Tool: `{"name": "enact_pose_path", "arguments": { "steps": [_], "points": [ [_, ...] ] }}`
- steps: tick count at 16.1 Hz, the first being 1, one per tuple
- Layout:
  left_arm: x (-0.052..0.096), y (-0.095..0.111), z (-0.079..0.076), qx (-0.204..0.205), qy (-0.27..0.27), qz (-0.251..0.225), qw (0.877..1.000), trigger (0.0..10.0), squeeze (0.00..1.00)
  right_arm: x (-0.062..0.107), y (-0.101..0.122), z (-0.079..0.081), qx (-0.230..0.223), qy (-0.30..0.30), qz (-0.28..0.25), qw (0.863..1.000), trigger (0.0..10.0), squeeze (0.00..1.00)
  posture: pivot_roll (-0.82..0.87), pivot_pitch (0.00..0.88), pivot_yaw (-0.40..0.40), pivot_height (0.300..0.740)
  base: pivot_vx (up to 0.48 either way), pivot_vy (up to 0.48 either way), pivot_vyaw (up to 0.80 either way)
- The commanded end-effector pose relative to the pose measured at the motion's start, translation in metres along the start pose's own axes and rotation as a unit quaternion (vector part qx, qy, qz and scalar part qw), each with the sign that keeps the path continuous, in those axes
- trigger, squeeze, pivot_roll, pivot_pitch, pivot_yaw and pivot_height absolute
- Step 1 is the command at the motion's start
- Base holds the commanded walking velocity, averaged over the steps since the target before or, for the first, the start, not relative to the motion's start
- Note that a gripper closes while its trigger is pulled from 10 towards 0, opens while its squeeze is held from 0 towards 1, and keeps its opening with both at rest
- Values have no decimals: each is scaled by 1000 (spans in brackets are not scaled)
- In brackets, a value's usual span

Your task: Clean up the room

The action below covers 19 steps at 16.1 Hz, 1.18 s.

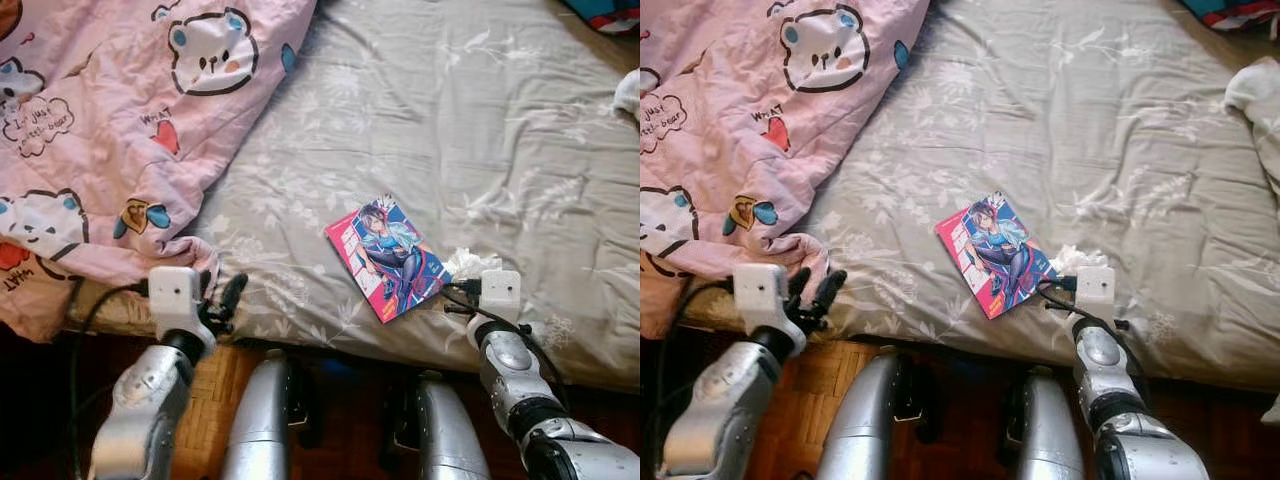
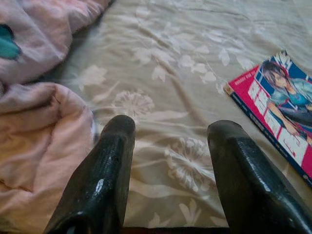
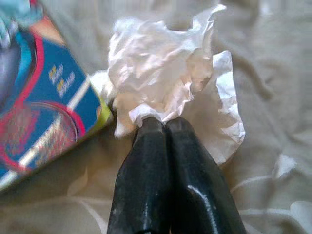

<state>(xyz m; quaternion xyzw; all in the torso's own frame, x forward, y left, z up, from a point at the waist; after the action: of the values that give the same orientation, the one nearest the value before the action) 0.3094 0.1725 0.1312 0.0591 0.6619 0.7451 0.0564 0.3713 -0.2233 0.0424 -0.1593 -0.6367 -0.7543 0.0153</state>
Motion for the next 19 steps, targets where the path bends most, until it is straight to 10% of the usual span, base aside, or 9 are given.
{"name": "enact_pose_path", "arguments": {
  "steps": [1, 2, 3, 18, 19],
  "points": [
    [7, -17, 0, -4, 4, 26, 1000, 10000, 0, 7, -13, -9, -11, -13, 7, 1000, 0, 0, 124, 460, 63, 646, 0, 0, 0],
    [4, -21, -1, -2, 7, 26, 1000, 10000, 0, 8, -8, -11, -9, -7, -15, 1000, 0, 0, 106, 425, 54, 646, 0, 0, 0],
    [0, -26, 1, -4, 9, 28, 1000, 10000, 0, 10, -2, -13, -12, -2, -39, 999, 9569, 0, 84, 395, 45, 646, 0, 0, 0],
    [-19, -82, 8, -22, 26, 72, 997, 10000, 0, 40, -40, -20, -49, -25, -41, 998, 10000, 0, 3, 211, 39, 646, 0, 0, 0],
    [-17, -83, 9, -23, 25, 69, 997, 10000, 0, 35, -32, -21, -60, -21, -47, 997, 10000, 1000, 9, 227, 40, 646, 0, 0, 0]
  ]
}}
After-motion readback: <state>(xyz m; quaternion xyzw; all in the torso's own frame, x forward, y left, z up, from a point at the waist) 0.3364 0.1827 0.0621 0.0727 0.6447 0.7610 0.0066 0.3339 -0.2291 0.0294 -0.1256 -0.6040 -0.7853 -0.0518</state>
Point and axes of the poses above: a point about 5 cm out from each wrist's last joint towards the gripper, its own x axis pointing back from the gripper into the wrist, its own y axis along the axis of the wrist's last joint, z = x × y, the point moved 4 cm from there along -x, pointing out of the wrist towards the gripper, and after that the axes turned 12 degrees about -x, right-handed, at the moved point
